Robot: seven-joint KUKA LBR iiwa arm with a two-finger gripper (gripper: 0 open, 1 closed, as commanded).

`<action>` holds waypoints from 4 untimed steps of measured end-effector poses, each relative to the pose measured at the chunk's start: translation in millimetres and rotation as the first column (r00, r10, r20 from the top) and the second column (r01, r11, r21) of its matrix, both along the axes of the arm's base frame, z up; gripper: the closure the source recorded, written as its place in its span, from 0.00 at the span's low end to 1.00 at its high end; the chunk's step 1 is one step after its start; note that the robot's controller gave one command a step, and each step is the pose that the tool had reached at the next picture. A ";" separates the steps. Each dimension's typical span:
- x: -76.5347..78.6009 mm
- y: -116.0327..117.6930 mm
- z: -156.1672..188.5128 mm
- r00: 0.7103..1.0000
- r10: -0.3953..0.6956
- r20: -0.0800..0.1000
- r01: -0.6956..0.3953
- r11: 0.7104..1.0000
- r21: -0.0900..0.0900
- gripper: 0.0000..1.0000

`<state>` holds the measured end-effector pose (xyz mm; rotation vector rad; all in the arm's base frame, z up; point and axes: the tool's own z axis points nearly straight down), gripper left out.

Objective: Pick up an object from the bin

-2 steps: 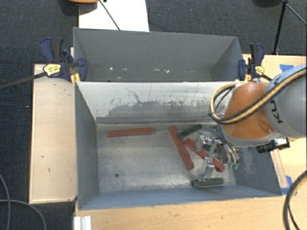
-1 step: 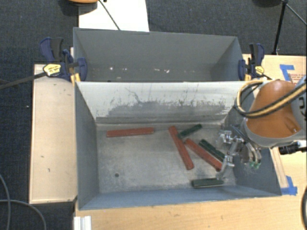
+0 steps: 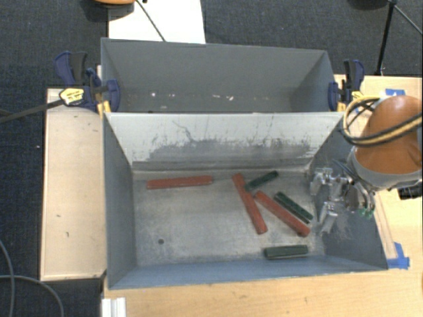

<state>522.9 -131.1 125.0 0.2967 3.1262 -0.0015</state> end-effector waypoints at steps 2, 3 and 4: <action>37.6 25.7 -53.5 0.952 0.307 0.002 -0.307 0.952 0.000 0.00; 37.2 25.8 -53.9 0.952 0.307 0.001 -0.307 0.952 0.001 1.00; 37.2 25.8 -54.0 0.952 0.308 0.001 -0.308 0.952 0.001 1.00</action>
Offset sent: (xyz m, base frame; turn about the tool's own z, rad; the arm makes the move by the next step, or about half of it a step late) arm 0.0000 0.0000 0.0000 0.0000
